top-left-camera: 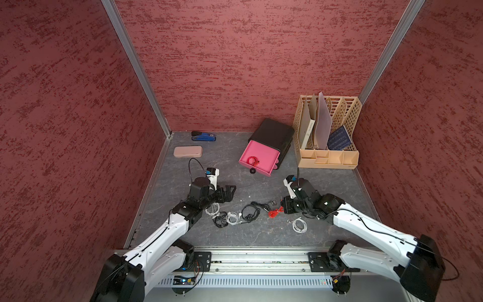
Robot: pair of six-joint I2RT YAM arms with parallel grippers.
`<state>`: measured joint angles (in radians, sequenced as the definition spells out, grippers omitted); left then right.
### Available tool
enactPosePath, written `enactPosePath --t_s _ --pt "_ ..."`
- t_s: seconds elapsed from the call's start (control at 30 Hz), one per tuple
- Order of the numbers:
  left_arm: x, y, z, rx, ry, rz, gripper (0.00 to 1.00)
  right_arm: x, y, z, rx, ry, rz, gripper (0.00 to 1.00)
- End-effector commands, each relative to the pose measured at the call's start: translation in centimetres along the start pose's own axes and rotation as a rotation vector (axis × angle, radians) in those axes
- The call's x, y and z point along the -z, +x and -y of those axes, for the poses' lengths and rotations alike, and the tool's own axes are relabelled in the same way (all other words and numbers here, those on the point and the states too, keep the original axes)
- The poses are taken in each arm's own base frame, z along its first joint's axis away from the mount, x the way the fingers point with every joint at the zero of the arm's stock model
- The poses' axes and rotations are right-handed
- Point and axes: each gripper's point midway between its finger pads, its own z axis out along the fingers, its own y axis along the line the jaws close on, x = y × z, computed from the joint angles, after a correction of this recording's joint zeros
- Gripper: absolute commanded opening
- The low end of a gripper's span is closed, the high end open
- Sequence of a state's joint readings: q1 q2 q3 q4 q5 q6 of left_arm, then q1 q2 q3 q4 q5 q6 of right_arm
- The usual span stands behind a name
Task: Place the wired earphones into the drawer by color
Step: Pick up the wired earphones from the center of the board, then place the wired earphones in the drawer.
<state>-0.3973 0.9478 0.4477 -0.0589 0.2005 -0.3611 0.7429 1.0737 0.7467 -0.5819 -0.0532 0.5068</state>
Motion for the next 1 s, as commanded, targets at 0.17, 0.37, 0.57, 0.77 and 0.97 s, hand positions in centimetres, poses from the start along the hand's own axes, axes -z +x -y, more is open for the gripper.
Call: enactPosePath --t_s 0.17,0.37,0.57,0.77,0.97 --pt "0.2 -0.4 -0.1 -0.012 -0.005 0.020 1.00 3.3 -4.3 -1.8 0.065 -0.004 0.132 0.00" --pt "0.2 -0.4 0.0 -0.013 0.000 0.022 1.00 5.2 -7.0 -3.1 0.085 -0.018 0.214 0.00" --pt "0.2 -0.5 0.0 -0.012 0.003 0.025 1.00 6.1 -10.1 -4.6 0.107 -0.028 0.281 0.00" --pt "0.3 -0.5 0.0 -0.011 0.004 0.026 1.00 6.5 -14.2 -6.2 0.126 -0.028 0.358 0.00" --pt "0.4 -0.5 0.1 -0.013 0.007 0.027 1.00 5.7 -18.4 -7.3 0.127 -0.027 0.415 0.00"
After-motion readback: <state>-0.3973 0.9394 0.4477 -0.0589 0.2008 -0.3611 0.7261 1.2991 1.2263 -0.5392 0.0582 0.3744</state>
